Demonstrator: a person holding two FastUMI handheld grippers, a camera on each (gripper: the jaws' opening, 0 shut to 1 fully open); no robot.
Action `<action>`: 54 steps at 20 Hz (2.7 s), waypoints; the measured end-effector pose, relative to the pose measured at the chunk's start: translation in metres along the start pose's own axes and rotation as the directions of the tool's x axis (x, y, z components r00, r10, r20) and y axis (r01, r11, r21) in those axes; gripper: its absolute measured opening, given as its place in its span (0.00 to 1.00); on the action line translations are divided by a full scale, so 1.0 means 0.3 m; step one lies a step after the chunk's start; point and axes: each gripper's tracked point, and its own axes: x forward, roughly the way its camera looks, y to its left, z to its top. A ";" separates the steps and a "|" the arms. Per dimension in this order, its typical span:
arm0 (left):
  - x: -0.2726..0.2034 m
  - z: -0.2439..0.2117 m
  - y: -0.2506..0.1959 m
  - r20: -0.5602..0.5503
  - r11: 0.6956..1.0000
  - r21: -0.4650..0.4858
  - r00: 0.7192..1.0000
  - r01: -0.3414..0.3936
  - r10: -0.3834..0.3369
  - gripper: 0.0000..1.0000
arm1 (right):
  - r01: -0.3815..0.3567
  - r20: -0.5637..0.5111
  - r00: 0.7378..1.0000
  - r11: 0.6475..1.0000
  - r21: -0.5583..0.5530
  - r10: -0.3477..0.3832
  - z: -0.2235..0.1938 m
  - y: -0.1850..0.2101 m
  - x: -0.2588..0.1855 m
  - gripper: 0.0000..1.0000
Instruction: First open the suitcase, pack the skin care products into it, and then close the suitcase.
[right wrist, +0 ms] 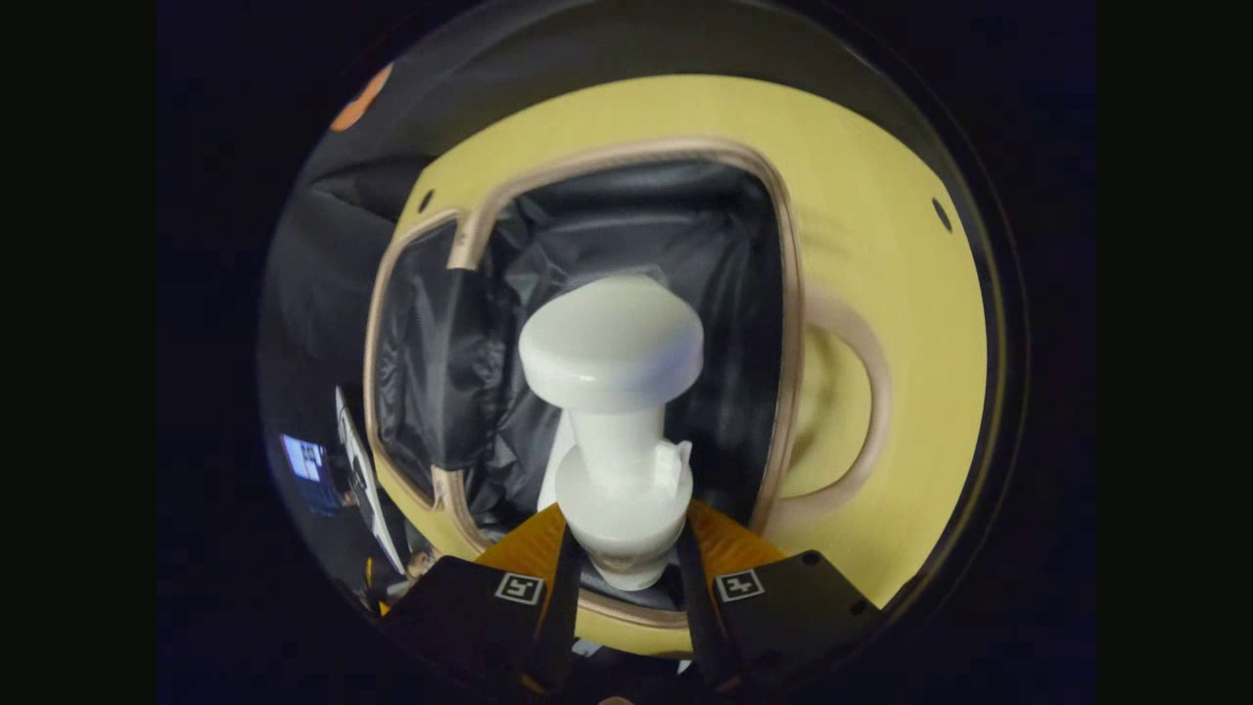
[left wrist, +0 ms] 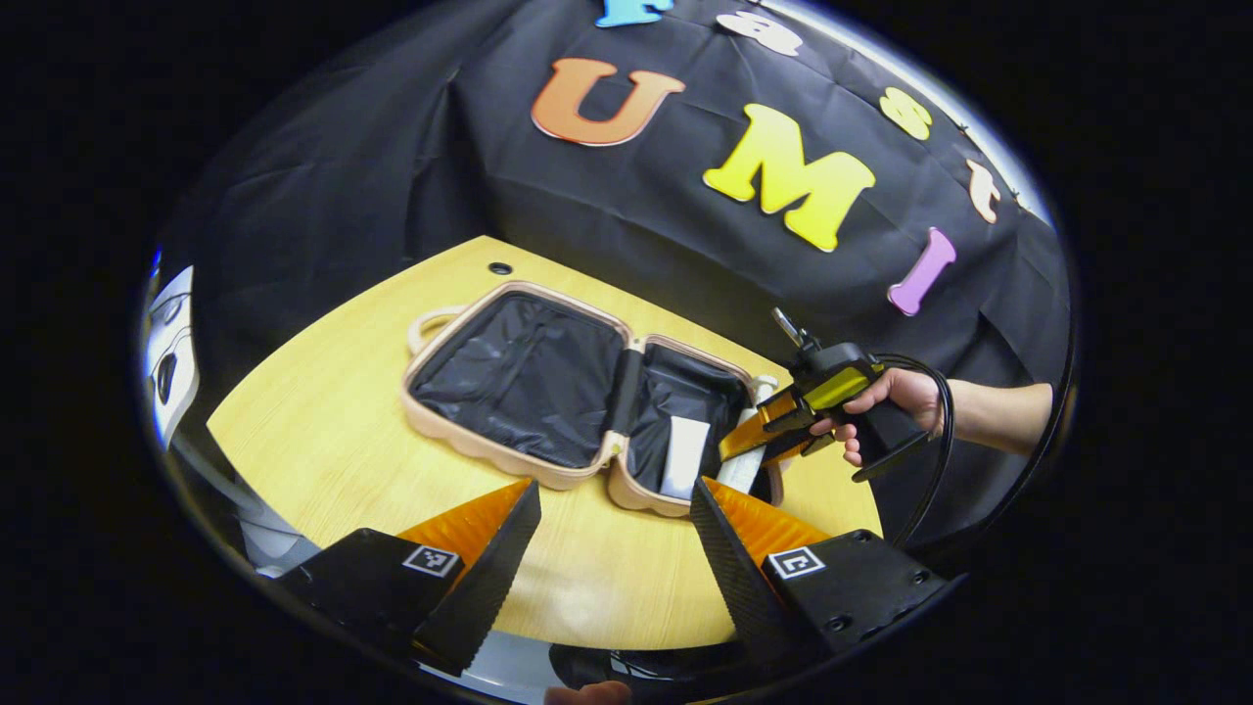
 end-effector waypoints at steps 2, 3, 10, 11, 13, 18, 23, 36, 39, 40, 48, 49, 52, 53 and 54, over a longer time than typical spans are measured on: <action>-0.013 0.000 0.036 0.016 0.999 -0.031 1.000 -0.023 0.024 0.98 | 0.027 -0.011 1.000 0.995 0.097 -0.026 -0.003 -0.008 0.025 0.44; -0.020 0.000 0.050 0.022 0.999 -0.045 0.999 -0.029 0.030 0.98 | 0.036 -0.009 0.999 0.991 0.128 -0.036 0.005 -0.008 0.037 0.46; -0.024 0.042 0.078 0.053 0.997 -0.062 0.998 -0.038 0.041 0.98 | 0.095 0.047 0.993 0.982 0.162 -0.104 0.029 -0.018 0.058 0.51; -0.026 0.048 0.080 0.057 0.998 -0.058 0.997 -0.039 0.042 0.98 | 0.100 0.035 0.994 0.982 0.161 -0.107 0.016 -0.016 0.053 0.54; -0.024 0.074 0.099 0.070 0.997 -0.062 0.996 -0.047 0.052 0.99 | 0.100 0.048 0.993 0.984 0.150 -0.108 0.020 -0.013 0.038 0.57; 0.064 0.142 0.217 0.103 0.991 -0.113 0.991 -0.072 0.084 0.99 | -0.002 0.143 0.990 1.000 0.029 -0.003 -0.015 0.043 -0.112 0.63; 0.225 0.270 0.416 0.175 0.975 -0.212 0.979 -0.062 0.101 0.99 | -0.034 0.460 0.879 0.977 -0.212 0.130 0.007 0.034 -0.385 0.68; 0.717 0.331 0.705 0.116 0.744 -0.653 0.989 0.144 -0.089 0.94 | 0.105 0.745 0.653 0.958 -0.267 0.136 -0.147 -0.239 -0.757 0.69; 0.788 0.359 0.676 0.142 0.687 -0.699 0.980 0.197 -0.137 0.97 | 0.087 0.748 0.647 0.960 -0.264 0.147 -0.148 -0.222 -0.763 0.69; 0.801 0.374 0.671 0.156 0.659 -0.720 0.976 0.217 -0.152 0.94 | 0.083 0.754 0.641 0.963 -0.258 0.147 -0.148 -0.227 -0.767 0.69; 0.859 0.378 0.756 0.100 0.573 -0.815 0.995 0.086 -0.007 0.31 | 0.162 0.872 0.476 0.964 -0.210 0.110 -0.161 -0.282 -0.899 0.69; 0.848 0.379 0.755 0.092 0.560 -0.825 0.996 0.075 0.001 0.22 | 0.166 0.877 0.467 0.963 -0.212 0.113 -0.169 -0.288 -0.900 0.69; 0.813 0.402 0.727 0.110 0.584 -0.809 0.993 0.068 0.036 0.15 | 0.193 0.889 0.451 0.963 -0.186 0.081 -0.201 -0.328 -0.914 0.69; 0.791 0.439 0.716 0.132 0.587 -0.806 0.990 0.078 0.049 0.12 | 0.215 0.903 0.426 0.963 -0.161 0.056 -0.204 -0.361 -0.934 0.68; 0.760 0.485 0.693 0.163 0.593 -0.800 0.985 0.095 0.062 0.11 | 0.231 0.921 0.389 0.965 -0.123 0.025 -0.205 -0.393 -0.961 0.68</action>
